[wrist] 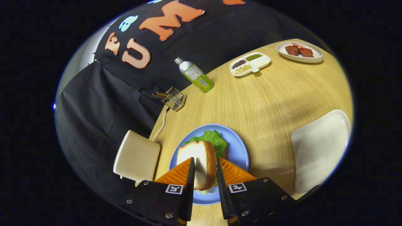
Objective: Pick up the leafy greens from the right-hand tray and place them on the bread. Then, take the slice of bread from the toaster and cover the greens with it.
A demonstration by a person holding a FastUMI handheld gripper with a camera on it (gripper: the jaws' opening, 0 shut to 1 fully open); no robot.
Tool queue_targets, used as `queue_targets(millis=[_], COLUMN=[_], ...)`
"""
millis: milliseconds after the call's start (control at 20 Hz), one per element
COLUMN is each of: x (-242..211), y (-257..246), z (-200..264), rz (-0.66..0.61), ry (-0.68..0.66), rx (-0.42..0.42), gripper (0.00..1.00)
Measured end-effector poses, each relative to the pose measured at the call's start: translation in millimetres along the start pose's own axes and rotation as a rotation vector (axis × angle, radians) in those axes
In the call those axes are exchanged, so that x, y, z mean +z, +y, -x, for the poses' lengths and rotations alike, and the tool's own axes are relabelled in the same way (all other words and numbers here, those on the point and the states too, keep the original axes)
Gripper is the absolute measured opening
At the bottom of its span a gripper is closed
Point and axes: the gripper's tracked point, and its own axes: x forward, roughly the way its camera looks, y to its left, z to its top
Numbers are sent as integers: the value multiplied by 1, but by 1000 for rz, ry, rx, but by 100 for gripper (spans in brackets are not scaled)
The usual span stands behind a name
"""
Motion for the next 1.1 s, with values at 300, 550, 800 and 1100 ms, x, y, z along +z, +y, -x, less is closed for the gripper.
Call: queue_targets(millis=[300,550,800,1100], x=[58,101,141,167], y=[31,52,70,94], z=[51,105,173,243], rz=[99,214,339,464], ry=[-236,-434,-631,-788], rx=[21,-12,-68,-158], gripper=[62,80,93,98])
